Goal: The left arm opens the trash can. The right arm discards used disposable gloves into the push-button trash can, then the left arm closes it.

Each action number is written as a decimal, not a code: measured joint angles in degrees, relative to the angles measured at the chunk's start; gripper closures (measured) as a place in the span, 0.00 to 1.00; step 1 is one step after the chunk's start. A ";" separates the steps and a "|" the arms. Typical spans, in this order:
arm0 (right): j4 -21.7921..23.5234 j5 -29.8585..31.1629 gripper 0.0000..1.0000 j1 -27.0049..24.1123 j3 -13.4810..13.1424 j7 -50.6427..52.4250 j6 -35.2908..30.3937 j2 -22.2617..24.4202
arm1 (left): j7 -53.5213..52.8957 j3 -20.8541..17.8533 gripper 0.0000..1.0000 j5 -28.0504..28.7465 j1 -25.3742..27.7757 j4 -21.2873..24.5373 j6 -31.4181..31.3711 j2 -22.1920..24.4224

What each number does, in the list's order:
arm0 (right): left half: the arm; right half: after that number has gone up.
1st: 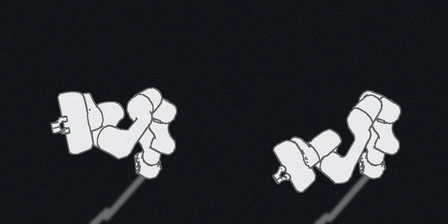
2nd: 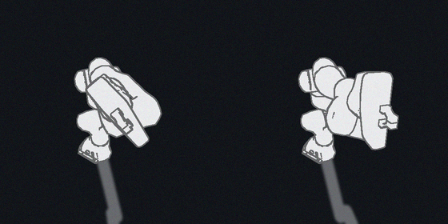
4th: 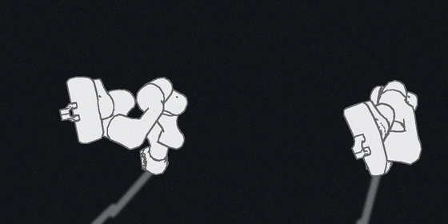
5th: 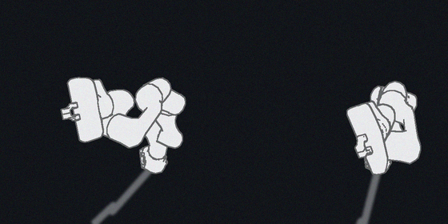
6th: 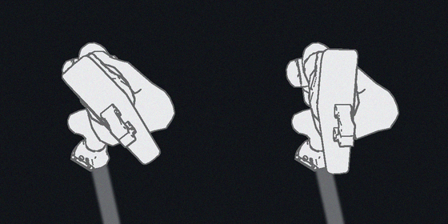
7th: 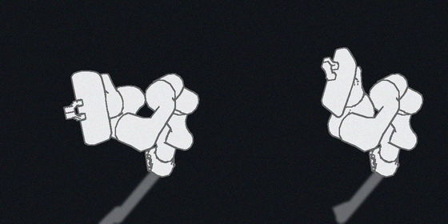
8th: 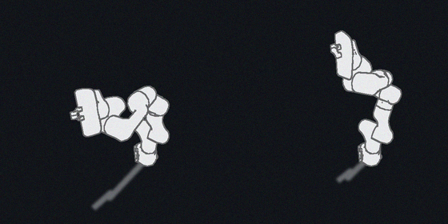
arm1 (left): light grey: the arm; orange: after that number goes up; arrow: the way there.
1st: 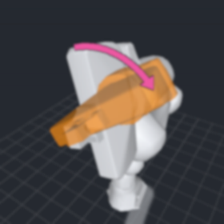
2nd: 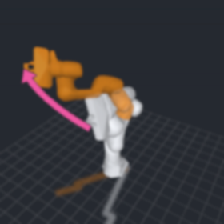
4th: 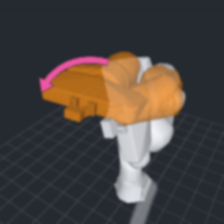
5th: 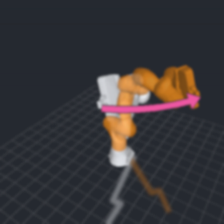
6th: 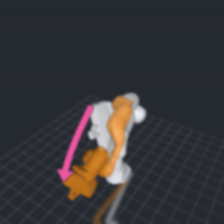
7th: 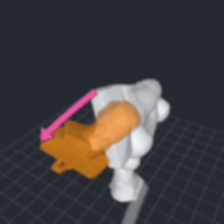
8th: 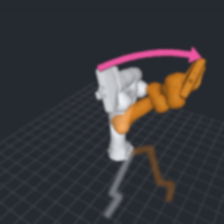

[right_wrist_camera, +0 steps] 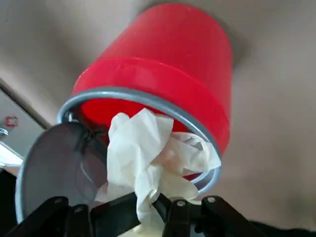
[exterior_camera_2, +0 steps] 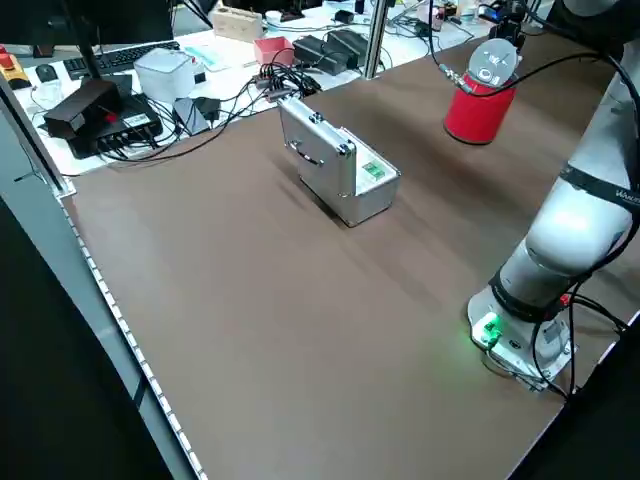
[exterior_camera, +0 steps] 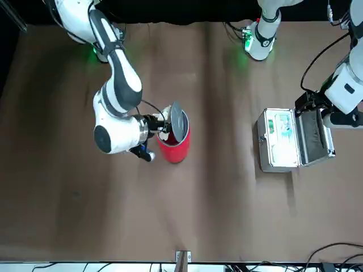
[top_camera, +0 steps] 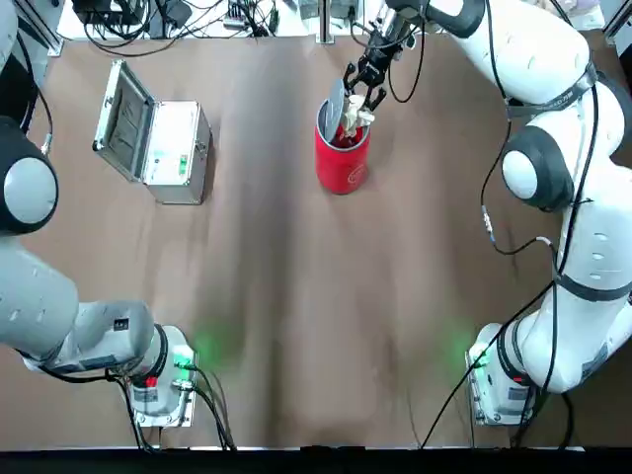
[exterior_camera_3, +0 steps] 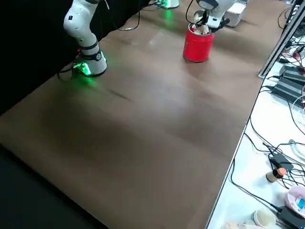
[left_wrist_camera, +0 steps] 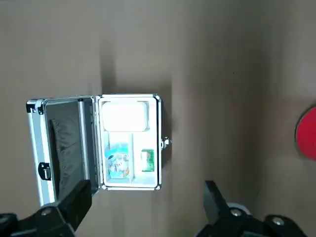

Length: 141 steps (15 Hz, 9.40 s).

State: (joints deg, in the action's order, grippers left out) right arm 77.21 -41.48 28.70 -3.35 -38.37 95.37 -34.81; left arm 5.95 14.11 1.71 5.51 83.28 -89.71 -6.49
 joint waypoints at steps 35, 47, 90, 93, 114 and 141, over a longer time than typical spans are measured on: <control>-11.96 30.72 0.33 -17.12 -0.91 21.80 -16.34 8.15 | -0.11 0.03 0.57 -0.10 -0.34 0.72 4.35 -0.01; -11.81 42.45 0.01 -23.23 -0.75 40.25 -14.94 17.75 | 17.27 6.80 0.99 -12.26 -2.54 0.98 4.83 -2.65; 8.83 42.07 0.01 -26.30 -0.28 37.30 -8.73 38.39 | 43.61 9.97 0.99 -15.35 -28.17 1.03 -41.73 -24.07; 8.85 42.07 0.01 -26.30 -0.27 37.30 -8.73 38.39 | 44.36 9.94 0.99 -14.56 -29.17 1.03 -42.34 -24.73; 8.89 42.05 0.01 -26.34 -0.27 37.30 -9.59 38.39 | 46.73 9.85 0.99 -9.02 -31.51 0.88 -44.93 -28.92; 8.88 41.98 0.01 -26.33 -0.24 37.30 -9.59 38.39 | 51.18 9.71 0.99 -6.05 -30.86 -0.27 -44.99 -28.62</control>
State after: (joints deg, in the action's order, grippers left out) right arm 86.08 0.50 2.37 -3.59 -1.08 85.78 3.58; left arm 57.14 23.82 -4.34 -25.35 83.02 -134.71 -35.11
